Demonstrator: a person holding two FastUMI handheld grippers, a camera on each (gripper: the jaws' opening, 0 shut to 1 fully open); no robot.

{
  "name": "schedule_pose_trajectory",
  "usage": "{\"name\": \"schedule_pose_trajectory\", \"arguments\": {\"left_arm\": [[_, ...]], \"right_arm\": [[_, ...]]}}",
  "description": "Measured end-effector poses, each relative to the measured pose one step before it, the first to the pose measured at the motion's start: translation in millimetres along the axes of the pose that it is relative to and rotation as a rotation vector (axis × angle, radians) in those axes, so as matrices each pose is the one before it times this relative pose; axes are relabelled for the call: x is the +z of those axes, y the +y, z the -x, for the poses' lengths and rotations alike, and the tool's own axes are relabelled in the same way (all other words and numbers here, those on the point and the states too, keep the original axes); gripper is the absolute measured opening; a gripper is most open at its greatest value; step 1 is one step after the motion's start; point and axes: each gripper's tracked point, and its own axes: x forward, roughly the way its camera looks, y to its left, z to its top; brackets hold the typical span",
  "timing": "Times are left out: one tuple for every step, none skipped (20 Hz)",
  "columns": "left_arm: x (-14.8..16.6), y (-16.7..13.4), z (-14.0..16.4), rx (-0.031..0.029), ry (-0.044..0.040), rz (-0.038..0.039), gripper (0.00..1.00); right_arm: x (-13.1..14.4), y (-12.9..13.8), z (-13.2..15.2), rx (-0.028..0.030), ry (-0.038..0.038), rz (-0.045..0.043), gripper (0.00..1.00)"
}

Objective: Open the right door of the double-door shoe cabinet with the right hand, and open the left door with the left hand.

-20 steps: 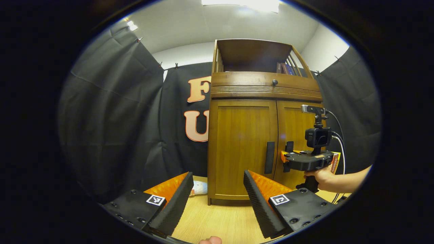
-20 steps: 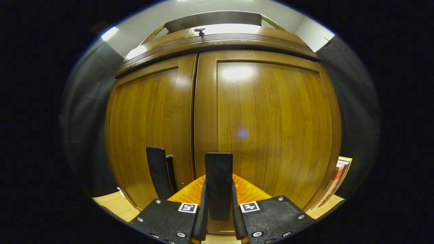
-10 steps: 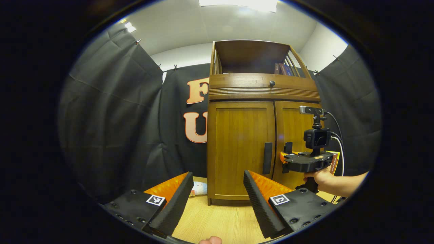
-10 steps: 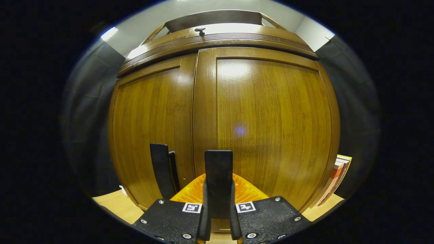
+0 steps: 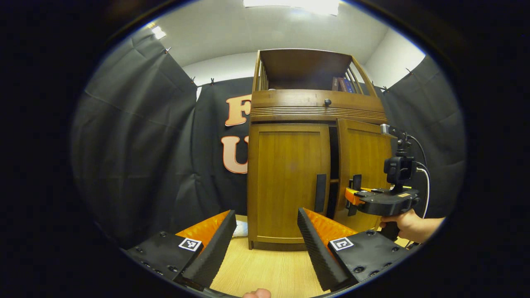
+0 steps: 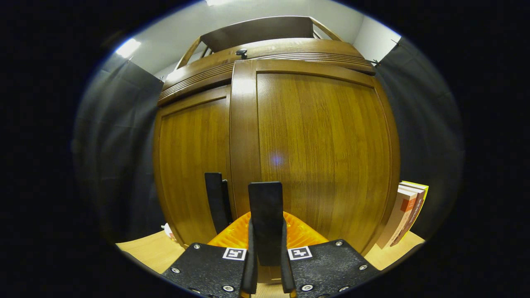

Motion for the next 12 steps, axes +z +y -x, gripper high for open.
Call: {"name": "schedule_pose_trajectory", "arguments": {"left_arm": [[0.84, -2.33, 0.89, -0.00191, -0.00281, -0.00313, 0.97], [1.46, -2.79, 0.83, -0.00243, -0.00146, -0.00382, 0.97], [1.38, -1.82, 1.92, 0.0001, -0.00389, -0.00352, 0.97], [1.62, -2.02, 0.84, -0.00078, -0.00298, -0.00112, 0.97], [0.15, -4.14, 2.32, -0.00269, -0.00091, -0.00014, 0.97], [0.69, -3.57, 1.36, -0.00273, -0.00139, -0.00017, 0.97], [0.73, -4.71, 2.88, -0.00074, -0.00017, -0.00119, 0.97], [0.8, -4.05, 1.31, -0.00264, -0.00211, -0.00096, 0.97], [0.98, -4.18, 2.84, -0.00274, -0.00226, -0.00037, 0.97], [0.9, -4.26, 1.23, -0.00374, -0.00149, -0.00004, 0.97], [-0.3, -4.63, 1.36, -0.00622, -0.00014, 0.00005, 0.96], [-0.15, -5.09, 1.11, -0.00607, -0.00017, -0.00179, 0.96]], "right_arm": [[0.58, 0.45, 1.28, 0.00611, 0.00566, -0.00971, 0.23], [-0.36, 2.15, 3.08, 0.00849, 0.00552, -0.00151, 0.23], [0.03, 0.34, 4.55, 0.00918, 0.00256, -0.00145, 0.23], [-0.06, 0.46, 3.32, 0.01059, -0.00012, -0.00273, 0.23], [0.11, 0.59, 2.9, 0.00965, 0.00009, -0.00624, 0.23], [-0.21, 1.12, 3.43, 0.00698, 0.00374, -0.00541, 0.23], [-0.71, -2.58, 10.9, -0.01578, 0.01091, 0.01963, 0.22], [-0.94, -6.02, -14.1, -0.02197, -0.01113, 0.041, 0.22], [0.71, -6.53, 8.83, -0.01181, 0.0001, 0.04159, 0.17], [-2.16, -8.19, 7.45, -0.00522, -0.00455, 0.02644, 0.22], [1.31, -7.45, 7.03, -0.00407, -0.00509, -0.0042, 0.22], [0.63, -1.45, 3.95, 0.00146, 0.00207, -0.01854, 0.22]]}}
